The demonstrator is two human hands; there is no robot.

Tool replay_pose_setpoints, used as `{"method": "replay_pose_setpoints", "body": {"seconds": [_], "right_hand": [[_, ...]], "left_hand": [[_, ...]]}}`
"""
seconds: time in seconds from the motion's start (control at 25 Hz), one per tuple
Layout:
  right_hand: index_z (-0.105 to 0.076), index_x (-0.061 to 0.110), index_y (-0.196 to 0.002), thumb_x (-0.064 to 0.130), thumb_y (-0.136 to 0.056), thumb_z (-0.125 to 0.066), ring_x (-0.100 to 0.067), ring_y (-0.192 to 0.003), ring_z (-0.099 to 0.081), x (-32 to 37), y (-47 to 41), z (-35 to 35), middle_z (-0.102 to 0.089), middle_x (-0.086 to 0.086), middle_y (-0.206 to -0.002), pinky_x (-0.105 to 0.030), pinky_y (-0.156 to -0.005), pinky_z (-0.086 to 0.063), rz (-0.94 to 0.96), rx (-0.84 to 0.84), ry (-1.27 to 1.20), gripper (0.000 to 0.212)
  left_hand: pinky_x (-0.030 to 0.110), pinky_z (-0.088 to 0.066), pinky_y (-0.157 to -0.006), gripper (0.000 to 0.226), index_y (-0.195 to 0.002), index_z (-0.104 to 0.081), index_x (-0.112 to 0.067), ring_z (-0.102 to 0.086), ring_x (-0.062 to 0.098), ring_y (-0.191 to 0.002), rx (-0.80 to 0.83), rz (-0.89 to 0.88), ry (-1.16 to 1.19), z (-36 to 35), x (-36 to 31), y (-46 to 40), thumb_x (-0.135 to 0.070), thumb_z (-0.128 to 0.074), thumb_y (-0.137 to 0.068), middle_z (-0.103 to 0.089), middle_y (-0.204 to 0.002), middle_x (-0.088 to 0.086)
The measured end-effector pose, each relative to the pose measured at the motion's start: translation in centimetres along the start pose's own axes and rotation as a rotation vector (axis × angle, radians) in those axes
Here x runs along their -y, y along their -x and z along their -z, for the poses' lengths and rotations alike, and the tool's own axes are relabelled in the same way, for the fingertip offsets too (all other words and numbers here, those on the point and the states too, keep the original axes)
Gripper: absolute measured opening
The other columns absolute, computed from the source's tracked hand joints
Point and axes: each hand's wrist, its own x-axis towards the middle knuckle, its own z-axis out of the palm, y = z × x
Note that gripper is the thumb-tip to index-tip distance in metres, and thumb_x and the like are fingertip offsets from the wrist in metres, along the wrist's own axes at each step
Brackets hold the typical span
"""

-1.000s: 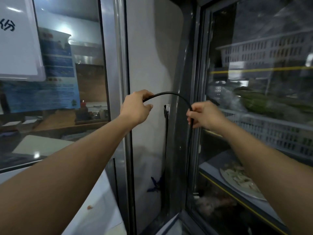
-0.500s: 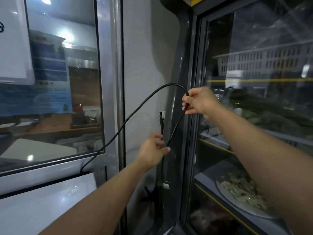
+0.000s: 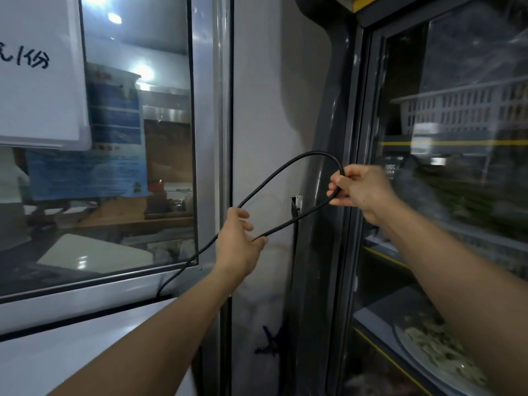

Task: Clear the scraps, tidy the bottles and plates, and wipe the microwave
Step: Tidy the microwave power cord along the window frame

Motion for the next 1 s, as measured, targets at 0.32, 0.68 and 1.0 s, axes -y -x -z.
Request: {"method": "replay_pose_setpoints", "body": {"seconds": [0.32,0.68,1.0], "right_hand": [[-0.062,0.012,-0.082,0.006,-0.093,-0.052,-0.016,-0.074,-0.067,-0.3,2.1,-0.6,-0.064,-0.005,-0.078,-0.027,-0.064,-0.057,0.023,0.003,-0.072,0.017],[-0.061,0.017,-0.090,0.002,-0.091,-0.053,-0.015,-0.084,-0.067,-1.5,2.5,-0.1,-0.068,-0.005,-0.087,-0.030,-0.074,-0.054,-0.047,0.031,-0.002,0.017],[-0.065,0.020,-0.109,0.012,-0.084,-0.068,-0.013,-0.101,-0.062,-0.6,0.6,-2.4,-0.067,0.001,-0.105,-0.026,-0.095,-0.044,0.184,0.260,0.542,0.026]], "left_hand": [[0.033,-0.040,-0.102,0.091,-0.147,-0.021,-0.020,-0.043,0.023,-0.128,0.096,-0.032,-0.174,2.8,-0.4,-4.5,-0.019,-0.077,-0.076,-0.041,-0.143,0.004],[0.009,-0.042,-0.062,0.017,-0.093,-0.068,-0.018,-0.063,0.011,-0.082,0.102,-0.128,-0.153,2.0,1.2,-5.3,-0.014,-0.075,-0.078,-0.070,-0.090,0.000],[0.003,-0.043,-0.063,0.012,-0.085,-0.071,-0.014,-0.060,0.003,-0.067,0.145,-0.235,-0.188,1.6,1.7,-5.7,-0.005,-0.074,-0.077,-0.068,-0.077,-0.001]]}}
